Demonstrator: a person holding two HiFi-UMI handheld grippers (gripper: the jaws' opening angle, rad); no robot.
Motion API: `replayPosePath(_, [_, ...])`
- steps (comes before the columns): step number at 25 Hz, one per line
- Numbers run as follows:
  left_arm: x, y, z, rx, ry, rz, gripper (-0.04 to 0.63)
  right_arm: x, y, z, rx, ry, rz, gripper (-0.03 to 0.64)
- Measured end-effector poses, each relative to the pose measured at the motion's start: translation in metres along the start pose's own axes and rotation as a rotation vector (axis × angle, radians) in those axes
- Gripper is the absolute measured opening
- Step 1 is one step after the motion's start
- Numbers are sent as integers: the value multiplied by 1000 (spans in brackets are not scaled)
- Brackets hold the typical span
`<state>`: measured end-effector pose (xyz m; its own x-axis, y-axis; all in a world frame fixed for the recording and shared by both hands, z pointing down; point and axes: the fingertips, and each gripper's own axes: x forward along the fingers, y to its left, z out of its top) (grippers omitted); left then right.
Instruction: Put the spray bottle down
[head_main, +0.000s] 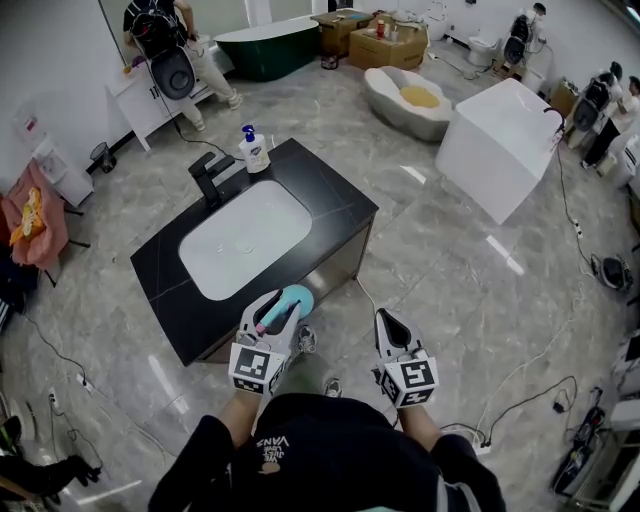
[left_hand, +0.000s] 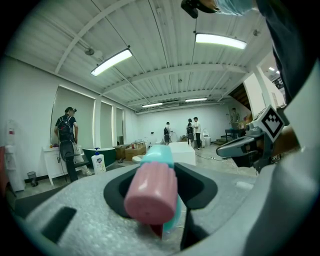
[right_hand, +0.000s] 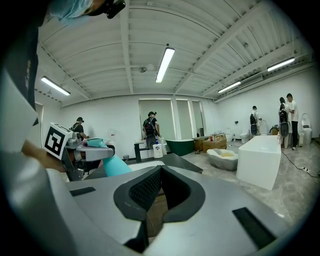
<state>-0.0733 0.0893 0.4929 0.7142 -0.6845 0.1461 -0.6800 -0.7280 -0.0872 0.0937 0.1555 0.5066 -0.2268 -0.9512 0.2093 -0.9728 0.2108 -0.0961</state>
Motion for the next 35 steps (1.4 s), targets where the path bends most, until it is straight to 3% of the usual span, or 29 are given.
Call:
replayPosePath(11, [78, 45, 8, 2, -11, -14, 163, 70, -35, 14, 5, 21, -3, 2])
replayPosePath(24, [188, 125, 32, 11, -13, -23, 163, 189, -81, 60, -1, -4, -9, 2])
replayPosePath(35, [247, 171, 23, -1, -7, -63, 161, 255, -97, 65, -11, 25, -23, 2])
